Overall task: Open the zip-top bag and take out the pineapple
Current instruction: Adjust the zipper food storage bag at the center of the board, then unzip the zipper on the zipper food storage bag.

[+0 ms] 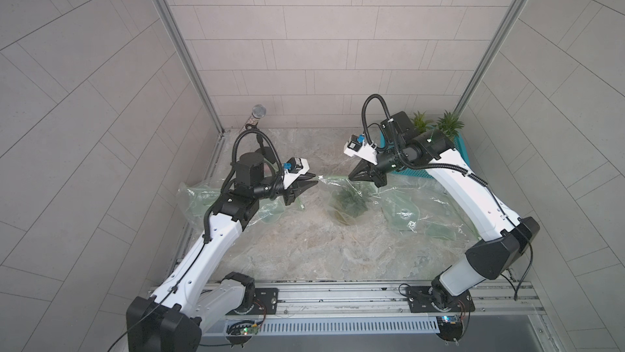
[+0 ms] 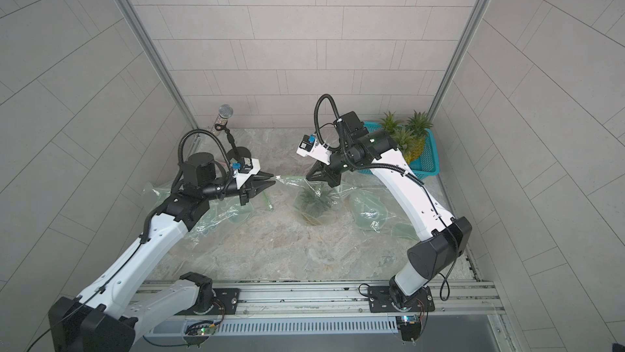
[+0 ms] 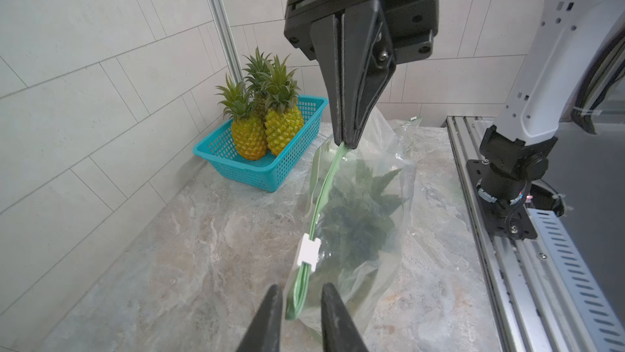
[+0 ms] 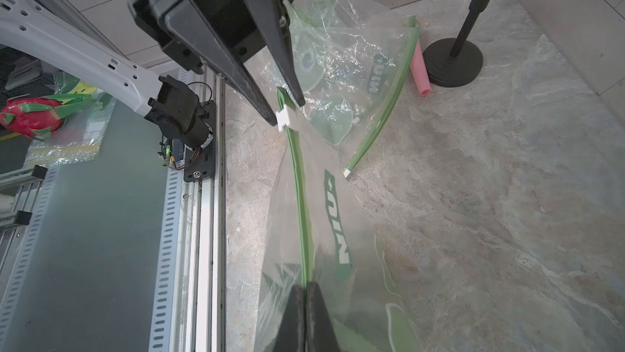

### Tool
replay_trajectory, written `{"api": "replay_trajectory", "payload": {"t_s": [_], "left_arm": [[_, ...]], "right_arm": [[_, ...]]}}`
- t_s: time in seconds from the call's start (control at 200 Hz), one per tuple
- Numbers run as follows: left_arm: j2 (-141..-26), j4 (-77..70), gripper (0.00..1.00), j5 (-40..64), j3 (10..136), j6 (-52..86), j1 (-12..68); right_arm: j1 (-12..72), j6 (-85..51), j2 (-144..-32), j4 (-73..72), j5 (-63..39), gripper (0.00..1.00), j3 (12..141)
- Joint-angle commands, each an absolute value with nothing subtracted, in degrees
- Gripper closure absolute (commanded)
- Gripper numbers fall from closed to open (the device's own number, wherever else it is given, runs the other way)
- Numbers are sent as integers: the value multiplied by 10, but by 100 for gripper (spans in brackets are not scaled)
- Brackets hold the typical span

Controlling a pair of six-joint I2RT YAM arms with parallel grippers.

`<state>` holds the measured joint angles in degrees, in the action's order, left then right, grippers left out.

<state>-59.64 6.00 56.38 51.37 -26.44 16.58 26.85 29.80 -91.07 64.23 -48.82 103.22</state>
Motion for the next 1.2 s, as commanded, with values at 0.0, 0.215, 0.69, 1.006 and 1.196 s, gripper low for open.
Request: {"api": "replay_trajectory", "payload": {"t_s": [0.0,0.215,0.69,1.006,1.196], "left_arm": [[-595,37,84,586,510,-277,167],[-593,31,100,596,506,-267,167],[-594,13,100,649,506,-226,167],[-588,14,100,643,504,-225,167],[-583,14,100,638,502,-227,167]], "right_arm": [[270,315,-911,654,-515,100,1051],[272,309,-909,646,-515,100,1050],[334,258,-879,464,-516,50,990],[356,309,-923,490,-557,47,1025],[374,343,-964,544,-556,48,1068]]}}
